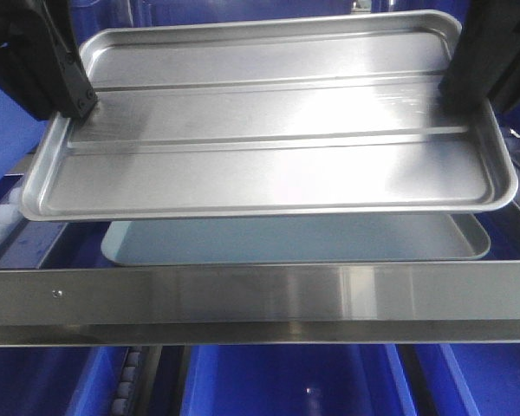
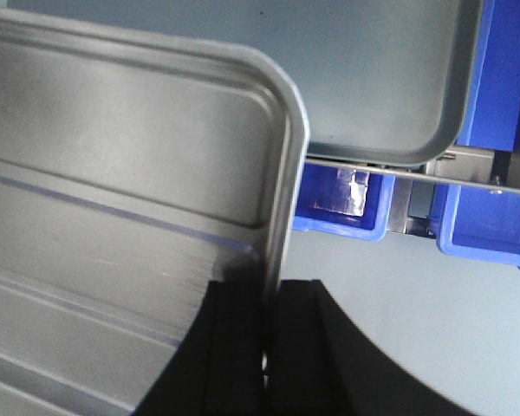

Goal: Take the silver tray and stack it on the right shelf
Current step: 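Carry the tray over the larger silver tray on the shelf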

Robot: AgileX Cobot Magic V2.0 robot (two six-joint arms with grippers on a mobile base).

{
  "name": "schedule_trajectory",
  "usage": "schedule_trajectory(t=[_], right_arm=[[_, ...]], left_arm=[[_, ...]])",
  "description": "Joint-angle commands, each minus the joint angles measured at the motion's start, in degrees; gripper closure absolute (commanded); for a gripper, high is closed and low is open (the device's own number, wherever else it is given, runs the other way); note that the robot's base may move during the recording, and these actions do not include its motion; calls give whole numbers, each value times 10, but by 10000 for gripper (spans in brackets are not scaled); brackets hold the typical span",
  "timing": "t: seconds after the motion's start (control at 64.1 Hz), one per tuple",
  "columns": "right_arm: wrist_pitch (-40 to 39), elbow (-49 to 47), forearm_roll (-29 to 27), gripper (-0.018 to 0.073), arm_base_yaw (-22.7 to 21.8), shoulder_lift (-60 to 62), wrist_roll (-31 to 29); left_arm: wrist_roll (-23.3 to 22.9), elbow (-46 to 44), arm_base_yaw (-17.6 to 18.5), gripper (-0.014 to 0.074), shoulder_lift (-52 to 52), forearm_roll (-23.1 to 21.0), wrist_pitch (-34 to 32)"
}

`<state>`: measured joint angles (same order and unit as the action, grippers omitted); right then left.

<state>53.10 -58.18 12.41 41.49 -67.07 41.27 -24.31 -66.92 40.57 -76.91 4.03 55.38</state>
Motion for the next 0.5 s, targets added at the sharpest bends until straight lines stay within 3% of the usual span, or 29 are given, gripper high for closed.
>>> schedule_trajectory(t=[0.0,0.484], right_arm=[[-32,-17,25,503,-3,15,-12],[-32,-17,25,503,-3,15,-12]], left_arm=[[14,-16,4,698,16,5,-3],[14,-16,4,698,16,5,-3]])
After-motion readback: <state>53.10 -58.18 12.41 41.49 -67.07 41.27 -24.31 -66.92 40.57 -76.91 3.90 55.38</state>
